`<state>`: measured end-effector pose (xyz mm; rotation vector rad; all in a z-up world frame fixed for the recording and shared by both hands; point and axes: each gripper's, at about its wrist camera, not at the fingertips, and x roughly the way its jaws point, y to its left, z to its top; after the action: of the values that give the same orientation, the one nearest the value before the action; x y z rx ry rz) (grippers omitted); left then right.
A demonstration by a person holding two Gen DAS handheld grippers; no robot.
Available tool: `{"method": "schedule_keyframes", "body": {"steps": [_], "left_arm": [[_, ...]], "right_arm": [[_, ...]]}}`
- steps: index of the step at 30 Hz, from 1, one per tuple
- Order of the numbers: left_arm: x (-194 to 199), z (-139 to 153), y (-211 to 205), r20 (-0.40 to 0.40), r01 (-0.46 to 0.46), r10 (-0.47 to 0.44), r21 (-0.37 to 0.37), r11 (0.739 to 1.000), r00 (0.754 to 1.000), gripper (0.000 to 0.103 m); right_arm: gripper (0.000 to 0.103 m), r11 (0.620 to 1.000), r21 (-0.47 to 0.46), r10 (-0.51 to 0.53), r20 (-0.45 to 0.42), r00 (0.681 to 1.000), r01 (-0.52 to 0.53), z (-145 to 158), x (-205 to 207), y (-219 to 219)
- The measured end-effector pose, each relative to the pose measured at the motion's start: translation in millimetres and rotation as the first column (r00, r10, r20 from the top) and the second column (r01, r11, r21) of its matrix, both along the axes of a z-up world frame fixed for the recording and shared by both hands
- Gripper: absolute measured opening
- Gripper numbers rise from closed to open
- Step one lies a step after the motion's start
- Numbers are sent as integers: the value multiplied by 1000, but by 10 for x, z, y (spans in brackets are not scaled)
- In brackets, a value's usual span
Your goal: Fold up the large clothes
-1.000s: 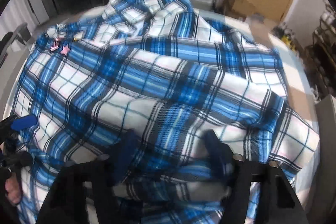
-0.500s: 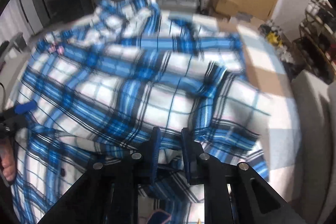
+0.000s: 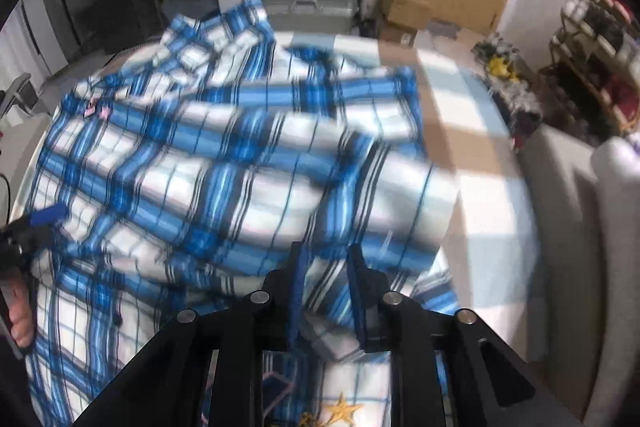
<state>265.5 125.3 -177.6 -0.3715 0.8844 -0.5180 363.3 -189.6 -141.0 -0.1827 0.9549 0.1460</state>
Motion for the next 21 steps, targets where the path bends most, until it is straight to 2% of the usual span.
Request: {"method": "schedule_keyframes", "body": {"steps": [1, 3, 7, 9, 12, 14, 16, 18, 19, 20, 21], "left_arm": [[2, -1, -6, 0, 0, 0, 1, 1000, 1000, 83], [7, -1, -17, 0, -1, 1, 4, 1000, 1000, 83], [7, -7, -27, -2, -2, 2, 9, 1000, 1000, 83], [11, 1, -30, -9, -9, 9, 11, 1000, 1000, 83], [11, 103, -68, -40, 2, 0, 54, 999, 999, 83], [54, 287, -56, -24, 36, -35, 23, 999, 999, 83], [129, 518, -17, 48, 8, -13, 95, 995, 999, 83], [361, 674, 94, 83, -82, 67, 184, 980, 994, 84], [529, 677, 176, 60, -103, 93, 186, 977, 994, 84], [668, 645, 236, 29, -123, 120, 184, 975, 992, 84], [889, 557, 318, -43, -141, 150, 165, 976, 988, 83]], "right_arm": [[20, 1000, 4, -6, 18, 1000, 6, 47, 52, 18], [20, 999, -16, -44, -8, 999, 44, -10, 203, 22], [18, 992, -106, -83, -108, 991, 72, -412, 432, 26], [19, 993, -92, -73, -55, 996, 68, -342, 358, 54], [23, 991, 123, -57, -30, 998, 61, -53, 91, 6], [27, 974, 228, -20, 2, 1000, 19, 99, -103, 57], [42, 948, 317, 28, 41, 999, -39, 202, -314, 147], [53, 916, 394, 50, 77, 996, -76, 233, -461, 237], [60, 902, 421, 65, 87, 994, -96, 202, -482, 280], [63, 892, 438, 80, 96, 992, -114, 166, -506, 330], [65, 882, 450, 98, 111, 989, -138, 119, -516, 405]]}}
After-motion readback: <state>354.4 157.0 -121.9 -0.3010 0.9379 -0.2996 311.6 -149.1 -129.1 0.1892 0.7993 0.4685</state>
